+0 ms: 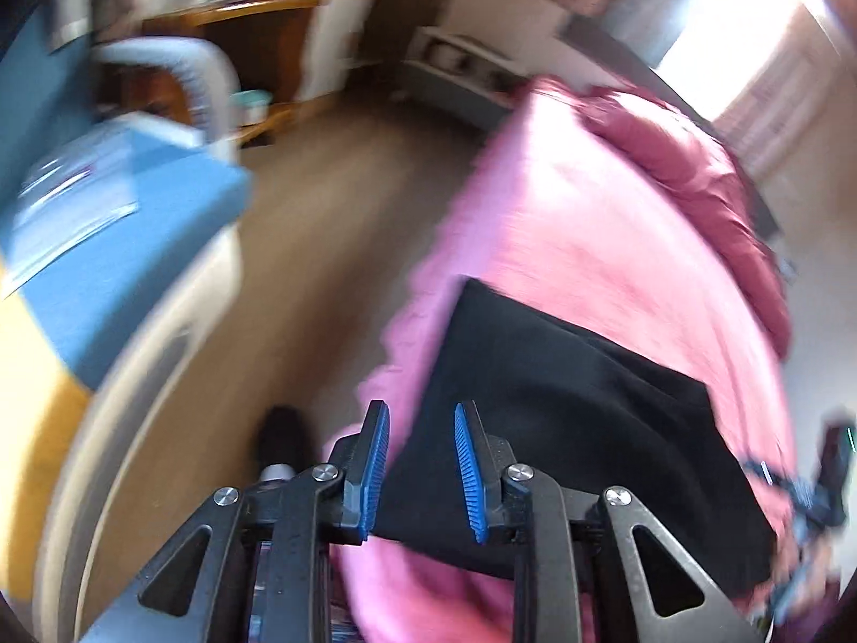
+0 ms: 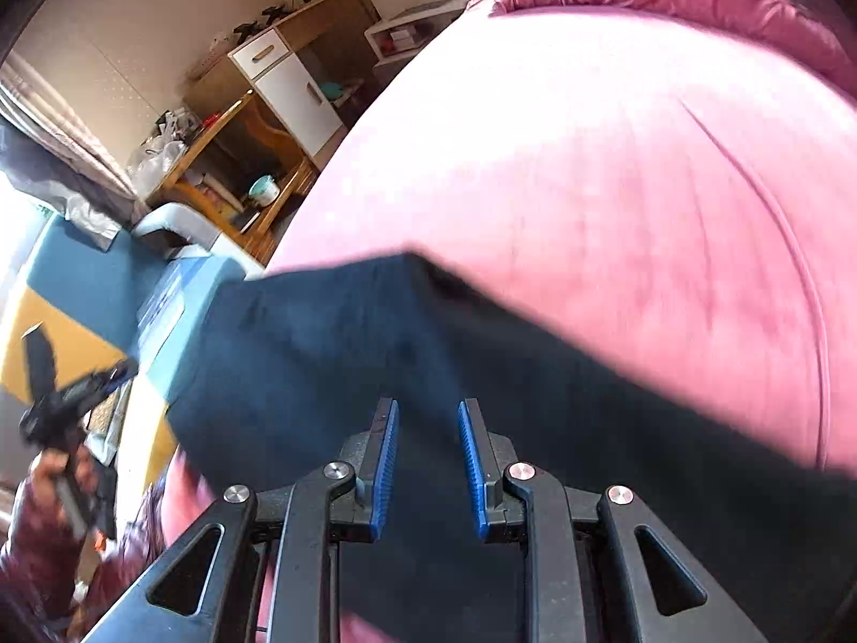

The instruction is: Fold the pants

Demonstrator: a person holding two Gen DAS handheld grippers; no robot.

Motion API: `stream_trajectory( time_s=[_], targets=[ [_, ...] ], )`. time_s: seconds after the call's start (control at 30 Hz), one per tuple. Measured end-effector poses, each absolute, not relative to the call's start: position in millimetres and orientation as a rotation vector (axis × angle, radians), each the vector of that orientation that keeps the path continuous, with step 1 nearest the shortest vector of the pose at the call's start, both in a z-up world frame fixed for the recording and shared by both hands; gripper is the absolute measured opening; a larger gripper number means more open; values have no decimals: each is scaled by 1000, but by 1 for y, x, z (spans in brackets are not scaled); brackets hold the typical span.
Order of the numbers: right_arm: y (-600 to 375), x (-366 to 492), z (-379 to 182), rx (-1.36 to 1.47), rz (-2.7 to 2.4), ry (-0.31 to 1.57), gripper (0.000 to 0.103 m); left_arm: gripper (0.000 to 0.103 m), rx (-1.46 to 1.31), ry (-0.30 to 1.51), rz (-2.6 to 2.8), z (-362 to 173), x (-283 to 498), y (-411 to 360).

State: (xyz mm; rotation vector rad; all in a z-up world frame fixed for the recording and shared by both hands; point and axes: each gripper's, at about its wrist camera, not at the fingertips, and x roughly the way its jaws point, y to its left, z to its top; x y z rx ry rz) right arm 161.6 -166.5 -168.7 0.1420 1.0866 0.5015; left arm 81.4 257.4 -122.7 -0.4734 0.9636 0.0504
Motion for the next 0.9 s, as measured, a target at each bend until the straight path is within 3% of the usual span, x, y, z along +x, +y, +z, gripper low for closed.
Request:
stream_trajectory(
  time_s=[0.07,0.13,0.37,0.47,0.53,0.63,0.9],
  targets=[
    [-157,184,-170,143,518,1110,24,26,-442,981,-48,-123,89,235],
    [-151,202,-174,137,519,1130,35,26,-405,1001,-152,-128,95,205],
    [-118,239,-205,127,598,1260,36,26,-290,1054,-367,-145,112,122],
    [-110,241,-211,102,637,1266,14,26,-249,1066,-402,-149,119,105],
    [-105,243,-205,76,619,1222,7,26,-214,1078,-401,-154,123,95],
    [-112,252,-192,133,572,1125,5,26,-156,1124,-360,-172,128,85],
    [-103,264,-237,139,505,1182,7,26,-178,1141,-309,-181,132,81]
  ],
)
